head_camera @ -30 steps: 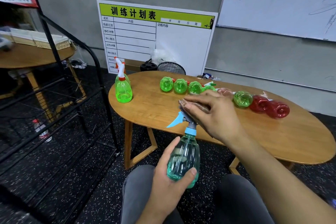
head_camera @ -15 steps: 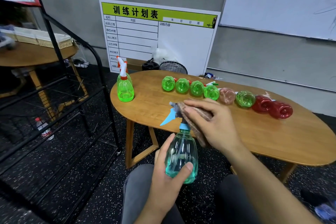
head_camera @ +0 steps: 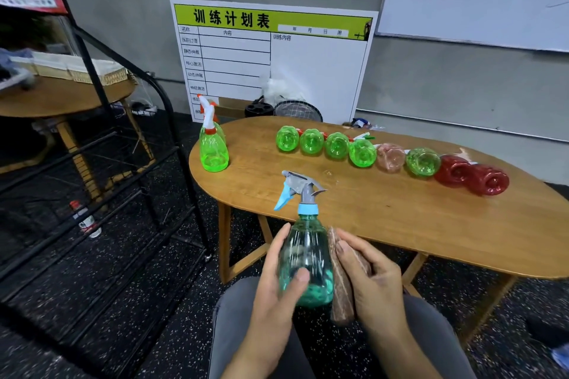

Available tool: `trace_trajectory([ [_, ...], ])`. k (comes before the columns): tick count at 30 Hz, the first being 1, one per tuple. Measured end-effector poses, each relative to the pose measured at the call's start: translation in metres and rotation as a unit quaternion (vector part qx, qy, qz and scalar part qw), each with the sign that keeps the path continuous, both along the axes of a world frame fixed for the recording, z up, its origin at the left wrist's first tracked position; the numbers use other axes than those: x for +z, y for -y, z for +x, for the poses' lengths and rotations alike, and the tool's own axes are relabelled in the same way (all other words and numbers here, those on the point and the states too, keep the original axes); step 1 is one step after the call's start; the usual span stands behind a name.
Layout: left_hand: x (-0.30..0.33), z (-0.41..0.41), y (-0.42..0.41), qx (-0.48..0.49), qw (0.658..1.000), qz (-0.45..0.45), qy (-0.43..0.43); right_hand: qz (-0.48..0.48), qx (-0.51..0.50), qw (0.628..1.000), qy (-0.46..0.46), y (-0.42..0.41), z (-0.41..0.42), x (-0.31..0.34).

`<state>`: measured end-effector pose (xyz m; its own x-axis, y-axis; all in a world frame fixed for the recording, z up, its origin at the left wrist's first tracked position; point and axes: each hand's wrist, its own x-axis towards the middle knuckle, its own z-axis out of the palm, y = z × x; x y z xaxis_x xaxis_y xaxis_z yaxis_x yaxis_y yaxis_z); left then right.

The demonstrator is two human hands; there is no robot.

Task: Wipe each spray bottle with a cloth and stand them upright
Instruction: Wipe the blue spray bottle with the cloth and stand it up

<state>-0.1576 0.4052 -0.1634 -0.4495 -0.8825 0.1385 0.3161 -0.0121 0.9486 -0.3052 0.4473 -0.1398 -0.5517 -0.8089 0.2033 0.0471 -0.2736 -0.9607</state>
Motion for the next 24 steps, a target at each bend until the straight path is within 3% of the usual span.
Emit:
trace_trajectory([
  [24, 0.004, -0.003, 0.005, 0.043, 0.998, 0.046, -0.004, 0.031, -0.007, 0.996, 0.08, -0.003, 0.001, -0.013],
])
